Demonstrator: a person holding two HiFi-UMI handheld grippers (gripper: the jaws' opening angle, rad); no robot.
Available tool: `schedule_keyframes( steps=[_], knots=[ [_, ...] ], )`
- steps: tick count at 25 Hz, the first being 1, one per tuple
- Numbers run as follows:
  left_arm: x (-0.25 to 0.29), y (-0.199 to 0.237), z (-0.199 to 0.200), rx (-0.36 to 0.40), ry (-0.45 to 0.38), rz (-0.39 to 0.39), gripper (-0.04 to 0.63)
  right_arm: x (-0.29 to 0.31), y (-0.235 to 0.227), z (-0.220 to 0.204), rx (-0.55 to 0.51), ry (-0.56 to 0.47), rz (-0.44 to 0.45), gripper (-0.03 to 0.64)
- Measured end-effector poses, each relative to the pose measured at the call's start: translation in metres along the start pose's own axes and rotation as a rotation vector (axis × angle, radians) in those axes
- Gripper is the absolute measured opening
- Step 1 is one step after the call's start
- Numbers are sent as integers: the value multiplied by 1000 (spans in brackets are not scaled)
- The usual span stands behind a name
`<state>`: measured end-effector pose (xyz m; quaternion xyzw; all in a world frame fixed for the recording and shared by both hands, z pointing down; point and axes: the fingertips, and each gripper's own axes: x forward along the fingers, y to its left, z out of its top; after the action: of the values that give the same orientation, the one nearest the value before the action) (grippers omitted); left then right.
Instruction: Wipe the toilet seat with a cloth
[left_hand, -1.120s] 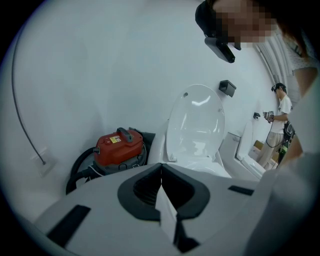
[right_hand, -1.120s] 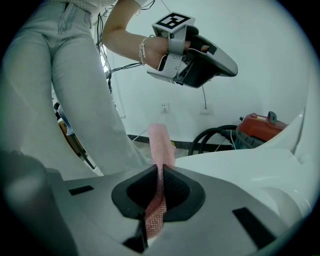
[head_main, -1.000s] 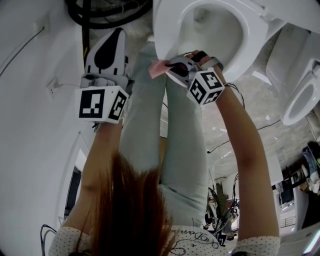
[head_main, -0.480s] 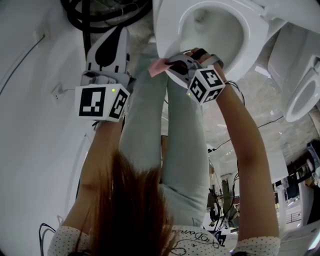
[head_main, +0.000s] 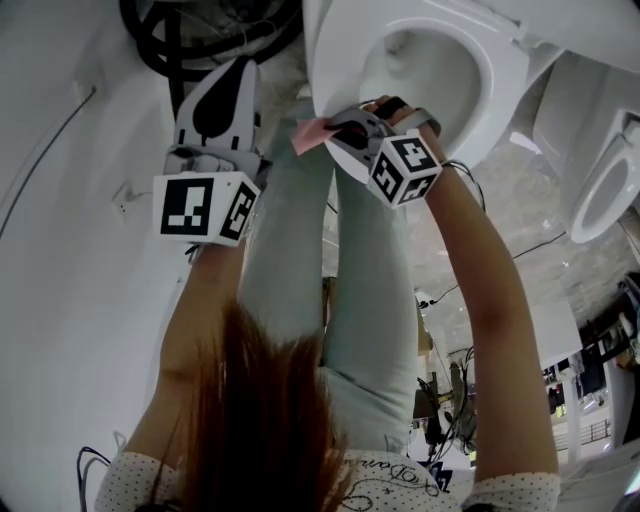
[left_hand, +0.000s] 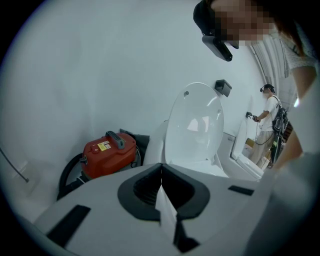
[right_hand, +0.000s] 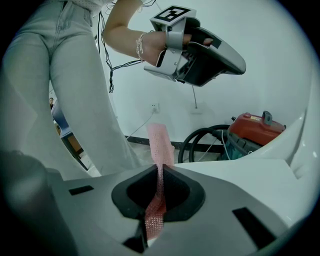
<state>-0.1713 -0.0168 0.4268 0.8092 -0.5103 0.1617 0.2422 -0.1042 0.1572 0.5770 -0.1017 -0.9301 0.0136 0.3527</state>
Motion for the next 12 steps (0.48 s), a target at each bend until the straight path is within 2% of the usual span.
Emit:
schedule_keyframes(
  steps=[12],
  knots=[
    [5,5,17,12,0,-9,-8,-2,-21,2,15,9,-18,25]
  ],
)
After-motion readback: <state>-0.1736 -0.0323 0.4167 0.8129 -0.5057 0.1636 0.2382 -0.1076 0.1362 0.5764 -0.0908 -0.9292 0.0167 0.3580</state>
